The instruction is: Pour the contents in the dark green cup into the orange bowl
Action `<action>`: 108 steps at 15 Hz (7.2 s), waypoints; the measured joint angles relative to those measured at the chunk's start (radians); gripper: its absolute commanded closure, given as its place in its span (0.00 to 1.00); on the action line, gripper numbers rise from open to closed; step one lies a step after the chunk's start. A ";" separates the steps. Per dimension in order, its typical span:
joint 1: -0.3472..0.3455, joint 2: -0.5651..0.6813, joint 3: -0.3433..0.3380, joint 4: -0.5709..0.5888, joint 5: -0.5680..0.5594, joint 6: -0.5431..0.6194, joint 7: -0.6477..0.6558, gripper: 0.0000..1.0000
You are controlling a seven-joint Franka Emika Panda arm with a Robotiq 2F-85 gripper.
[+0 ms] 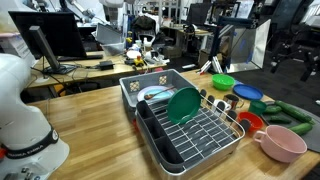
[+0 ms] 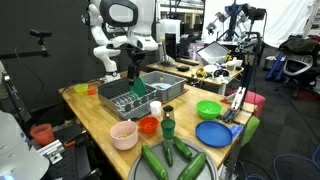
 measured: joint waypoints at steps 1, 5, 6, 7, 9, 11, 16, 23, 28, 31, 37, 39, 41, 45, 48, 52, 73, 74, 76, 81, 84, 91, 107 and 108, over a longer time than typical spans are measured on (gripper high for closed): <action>0.000 0.000 0.000 0.000 0.000 0.000 0.000 0.00; 0.000 0.000 0.000 0.000 0.000 0.000 0.000 0.00; 0.000 0.000 0.000 0.000 0.000 0.000 0.000 0.00; 0.000 0.000 0.000 0.000 0.000 0.000 0.000 0.00; 0.004 0.000 0.000 0.000 0.011 0.001 -0.003 0.00; 0.006 0.000 0.000 -0.001 0.025 0.001 -0.002 0.00; -0.004 0.013 -0.041 -0.004 0.058 0.001 0.004 0.00; -0.014 0.128 -0.094 0.002 0.132 0.106 0.045 0.00; -0.020 0.245 -0.120 0.032 0.136 0.239 0.150 0.00; -0.020 0.268 -0.120 0.050 0.136 0.245 0.164 0.00; -0.019 0.268 -0.120 0.052 0.135 0.245 0.166 0.00; -0.020 0.272 -0.121 0.054 0.138 0.245 0.166 0.00; -0.024 0.295 -0.126 0.070 0.146 0.245 0.167 0.00; -0.052 0.399 -0.137 0.142 0.214 0.248 0.151 0.00; -0.082 0.486 -0.137 0.220 0.300 0.250 0.125 0.00; -0.111 0.587 -0.137 0.309 0.370 0.248 0.108 0.00; -0.133 0.735 -0.139 0.385 0.428 0.147 0.100 0.00; -0.133 0.739 -0.139 0.387 0.428 0.147 0.100 0.00; -0.134 0.753 -0.141 0.394 0.428 0.147 0.100 0.00; -0.135 0.782 -0.143 0.421 0.429 0.147 0.101 0.00; -0.135 0.797 -0.143 0.442 0.429 0.147 0.101 0.00; -0.135 0.847 -0.142 0.466 0.436 0.146 0.101 0.00; -0.142 0.918 -0.138 0.529 0.506 0.115 0.100 0.00; -0.142 0.919 -0.138 0.532 0.506 0.110 0.100 0.00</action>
